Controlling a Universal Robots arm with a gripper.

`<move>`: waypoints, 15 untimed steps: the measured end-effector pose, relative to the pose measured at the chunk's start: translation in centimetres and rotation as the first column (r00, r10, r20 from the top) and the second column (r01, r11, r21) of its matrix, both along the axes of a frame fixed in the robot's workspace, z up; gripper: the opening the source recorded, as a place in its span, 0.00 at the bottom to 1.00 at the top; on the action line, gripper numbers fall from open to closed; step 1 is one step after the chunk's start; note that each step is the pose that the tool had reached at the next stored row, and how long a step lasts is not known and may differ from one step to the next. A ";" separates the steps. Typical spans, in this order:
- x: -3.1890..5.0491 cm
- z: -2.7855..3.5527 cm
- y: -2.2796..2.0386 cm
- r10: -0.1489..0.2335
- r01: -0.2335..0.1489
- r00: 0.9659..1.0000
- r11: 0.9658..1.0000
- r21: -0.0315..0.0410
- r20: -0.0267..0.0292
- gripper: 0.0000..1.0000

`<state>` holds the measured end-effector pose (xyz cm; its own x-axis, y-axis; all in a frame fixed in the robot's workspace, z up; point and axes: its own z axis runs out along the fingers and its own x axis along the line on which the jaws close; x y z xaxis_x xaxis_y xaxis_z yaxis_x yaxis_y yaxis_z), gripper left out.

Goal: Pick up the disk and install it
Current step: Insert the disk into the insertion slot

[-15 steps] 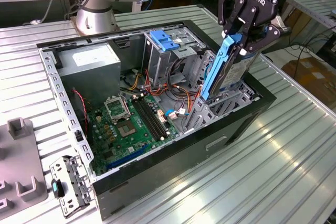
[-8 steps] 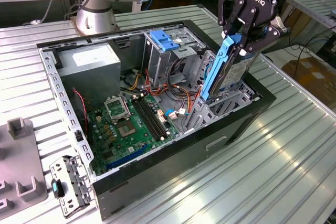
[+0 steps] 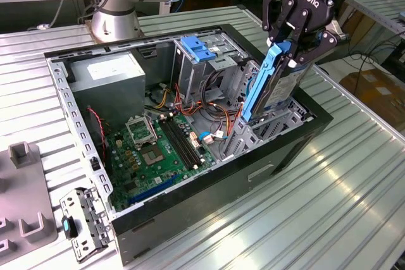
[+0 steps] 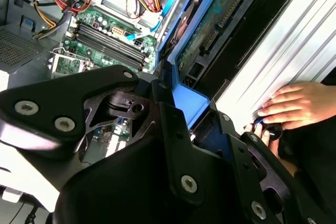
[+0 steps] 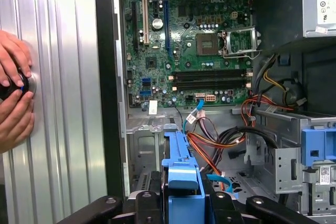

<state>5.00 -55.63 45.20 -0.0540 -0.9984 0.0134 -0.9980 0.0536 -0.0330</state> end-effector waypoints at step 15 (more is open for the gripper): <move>0.50 -0.91 -0.09 0.000 0.000 1.000 1.000 0.000 -0.010 0.37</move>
<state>5.49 -55.72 44.29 -0.0543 -0.9984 0.0140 -0.9983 0.0540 -0.0228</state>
